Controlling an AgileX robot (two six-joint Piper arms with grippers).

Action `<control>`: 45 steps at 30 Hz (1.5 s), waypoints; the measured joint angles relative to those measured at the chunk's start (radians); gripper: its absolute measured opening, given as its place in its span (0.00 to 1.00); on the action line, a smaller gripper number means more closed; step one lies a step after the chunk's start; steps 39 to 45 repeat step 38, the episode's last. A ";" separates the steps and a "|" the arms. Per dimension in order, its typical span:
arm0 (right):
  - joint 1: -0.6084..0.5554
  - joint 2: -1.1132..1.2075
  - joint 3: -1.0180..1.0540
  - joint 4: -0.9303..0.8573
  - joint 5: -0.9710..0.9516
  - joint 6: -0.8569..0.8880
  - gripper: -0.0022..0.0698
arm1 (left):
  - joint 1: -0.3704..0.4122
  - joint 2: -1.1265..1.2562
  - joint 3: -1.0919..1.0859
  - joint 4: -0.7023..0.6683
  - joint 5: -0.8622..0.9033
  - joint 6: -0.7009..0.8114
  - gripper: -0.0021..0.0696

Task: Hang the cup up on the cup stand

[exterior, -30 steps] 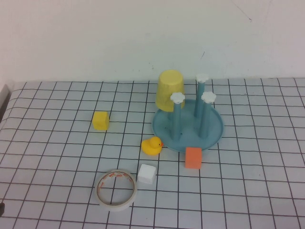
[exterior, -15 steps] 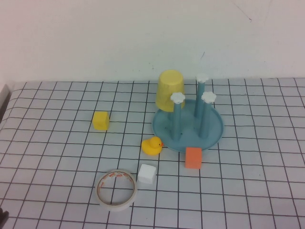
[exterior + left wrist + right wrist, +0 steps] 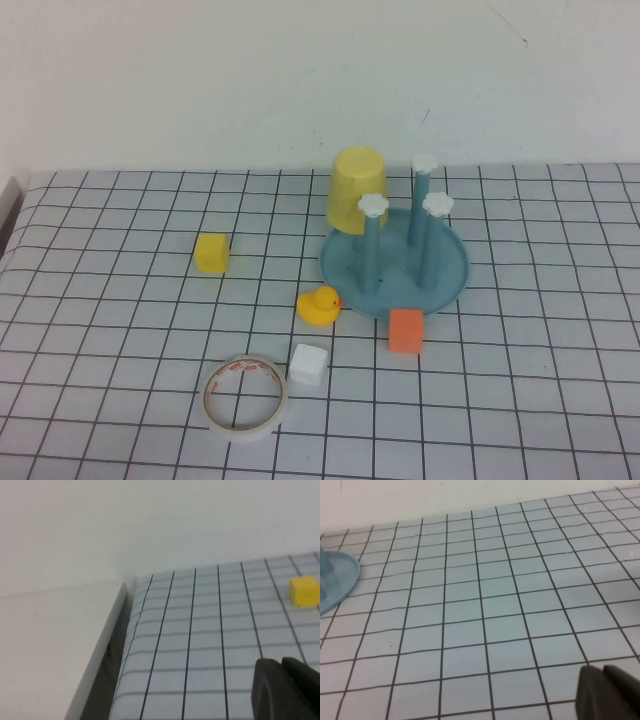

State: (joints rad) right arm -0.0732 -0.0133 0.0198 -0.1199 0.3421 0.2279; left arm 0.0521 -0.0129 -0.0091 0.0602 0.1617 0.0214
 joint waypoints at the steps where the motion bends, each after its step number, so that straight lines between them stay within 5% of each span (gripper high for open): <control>1: 0.000 0.000 0.000 0.000 0.000 0.000 0.03 | 0.002 0.000 0.013 -0.002 -0.002 0.010 0.03; 21: 0.000 0.000 0.000 0.000 0.001 0.000 0.03 | -0.001 -0.001 0.027 -0.123 0.141 0.190 0.03; 28: 0.000 0.000 0.000 0.000 0.001 0.000 0.03 | -0.108 -0.001 0.027 -0.134 0.143 0.213 0.03; 37: 0.000 0.000 0.000 0.000 0.001 0.000 0.03 | -0.119 -0.001 0.027 -0.102 0.143 0.002 0.03; 45: 0.000 0.000 0.000 0.000 0.001 0.000 0.03 | -0.119 -0.001 0.027 -0.097 0.143 -0.006 0.03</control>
